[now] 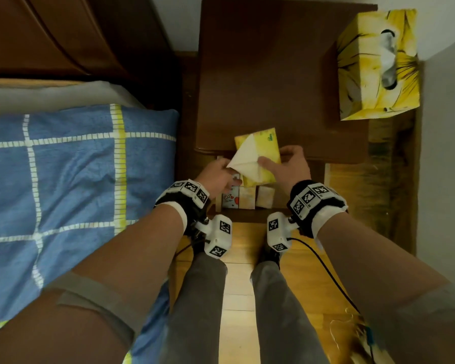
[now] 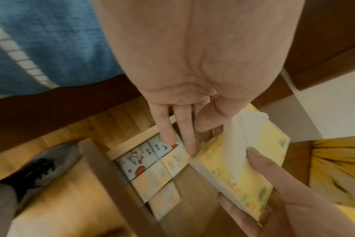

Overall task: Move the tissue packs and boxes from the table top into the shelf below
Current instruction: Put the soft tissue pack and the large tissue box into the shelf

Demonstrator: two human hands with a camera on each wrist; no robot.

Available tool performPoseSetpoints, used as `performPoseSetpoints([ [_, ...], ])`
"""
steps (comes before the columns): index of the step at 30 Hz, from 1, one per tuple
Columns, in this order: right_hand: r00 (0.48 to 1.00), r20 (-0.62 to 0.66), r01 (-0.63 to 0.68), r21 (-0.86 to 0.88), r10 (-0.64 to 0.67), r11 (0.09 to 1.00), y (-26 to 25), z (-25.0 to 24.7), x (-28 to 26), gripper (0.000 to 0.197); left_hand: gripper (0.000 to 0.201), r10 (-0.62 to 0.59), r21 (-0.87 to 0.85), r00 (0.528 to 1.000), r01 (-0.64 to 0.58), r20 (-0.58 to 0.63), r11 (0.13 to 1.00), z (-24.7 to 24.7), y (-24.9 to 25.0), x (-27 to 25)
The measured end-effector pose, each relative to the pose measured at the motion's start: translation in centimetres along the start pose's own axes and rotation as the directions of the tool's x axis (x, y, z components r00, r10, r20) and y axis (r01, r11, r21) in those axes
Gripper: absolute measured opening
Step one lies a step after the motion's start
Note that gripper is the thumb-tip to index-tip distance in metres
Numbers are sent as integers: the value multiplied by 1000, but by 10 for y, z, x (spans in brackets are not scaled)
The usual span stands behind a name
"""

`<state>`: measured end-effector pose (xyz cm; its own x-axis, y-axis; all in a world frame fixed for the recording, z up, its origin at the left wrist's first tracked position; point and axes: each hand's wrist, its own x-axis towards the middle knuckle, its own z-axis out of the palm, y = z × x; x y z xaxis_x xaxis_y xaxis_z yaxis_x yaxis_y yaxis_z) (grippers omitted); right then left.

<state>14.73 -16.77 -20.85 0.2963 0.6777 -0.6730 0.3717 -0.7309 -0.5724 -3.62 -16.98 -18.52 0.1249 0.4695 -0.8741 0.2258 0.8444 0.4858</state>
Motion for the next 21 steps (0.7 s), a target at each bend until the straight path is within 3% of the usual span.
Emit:
performPoseSetpoints([
  [3,992,95,-79,-10,79,997,31,3,-12,72,22,-5,141,987,28,-159,990,0,-30,-1],
  [6,960,199,-186,-67,196,980,52,14,-16,58,19,26,253,941,64,-338,965,-13,-51,-1],
  [8,943,219,-239,-76,250,968,58,26,-13,55,23,21,267,946,70,-324,961,-18,-57,1],
  [12,962,102,-238,-154,255,959,54,56,2,60,27,63,344,946,53,-319,937,-27,-62,5],
  [14,959,137,-209,-255,249,944,56,73,9,59,31,86,373,940,47,-332,926,-32,-68,14],
  [17,943,219,-107,-518,252,849,62,87,14,51,33,89,385,935,54,-343,921,-37,-77,24],
  [21,932,244,-75,-593,267,802,64,85,19,49,42,78,405,969,23,-233,914,-36,-79,31],
])
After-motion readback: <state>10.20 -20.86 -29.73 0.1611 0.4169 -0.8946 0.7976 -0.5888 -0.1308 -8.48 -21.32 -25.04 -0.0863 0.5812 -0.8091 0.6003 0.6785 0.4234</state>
